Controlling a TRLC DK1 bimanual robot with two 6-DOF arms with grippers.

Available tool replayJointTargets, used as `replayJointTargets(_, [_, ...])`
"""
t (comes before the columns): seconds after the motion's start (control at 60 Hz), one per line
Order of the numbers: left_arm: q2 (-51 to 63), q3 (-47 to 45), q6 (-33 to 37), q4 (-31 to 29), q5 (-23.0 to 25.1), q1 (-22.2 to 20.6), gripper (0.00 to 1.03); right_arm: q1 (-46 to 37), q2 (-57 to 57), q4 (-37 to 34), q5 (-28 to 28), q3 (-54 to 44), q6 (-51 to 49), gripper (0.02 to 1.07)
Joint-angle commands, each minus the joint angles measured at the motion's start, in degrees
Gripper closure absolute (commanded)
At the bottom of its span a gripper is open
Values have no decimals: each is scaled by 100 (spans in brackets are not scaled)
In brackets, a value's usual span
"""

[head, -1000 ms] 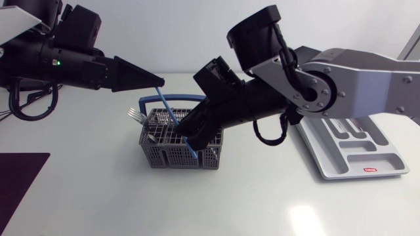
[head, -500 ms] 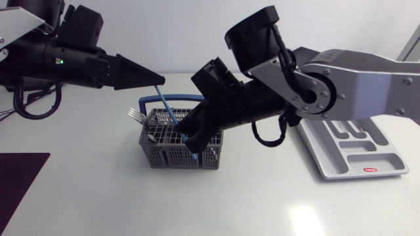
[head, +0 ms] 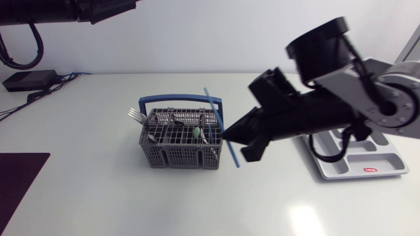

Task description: Unload the cutlery basket into the drawer organizer.

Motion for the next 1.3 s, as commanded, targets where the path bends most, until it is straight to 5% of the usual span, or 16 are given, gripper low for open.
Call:
replayJointTargets(0.0, [203,73,361,-283,-260,-167,6,-608,-371,-307,5,-192,-308,101])
replayJointTargets(0.183, [344,-384,1592,-749,-1640,-1002,5,-2489,-371,-720,-39,-86,-818,101])
replayJointTargets(0.283, [450,-789,2216,-740,-2809,-1749,5,-3438,42,-782,-30,125,-976,101])
replayJointTargets(0.383, [608,-868,2269,-784,-3134,-2030,6,-3922,447,-703,163,274,-1073,101])
replayJointTargets(0.733, [924,-894,2339,-1399,-3600,-2347,6,-4853,2776,-404,972,1206,-1064,101])
replayJointTargets(1.15, [775,-1957,2840,-828,-3512,-2417,6,-4792,4525,-500,1359,2208,-747,99])
replayJointTargets(1.283, [722,-2168,2998,-529,-3249,-2408,6,-4783,4718,-509,1359,2260,-747,72])
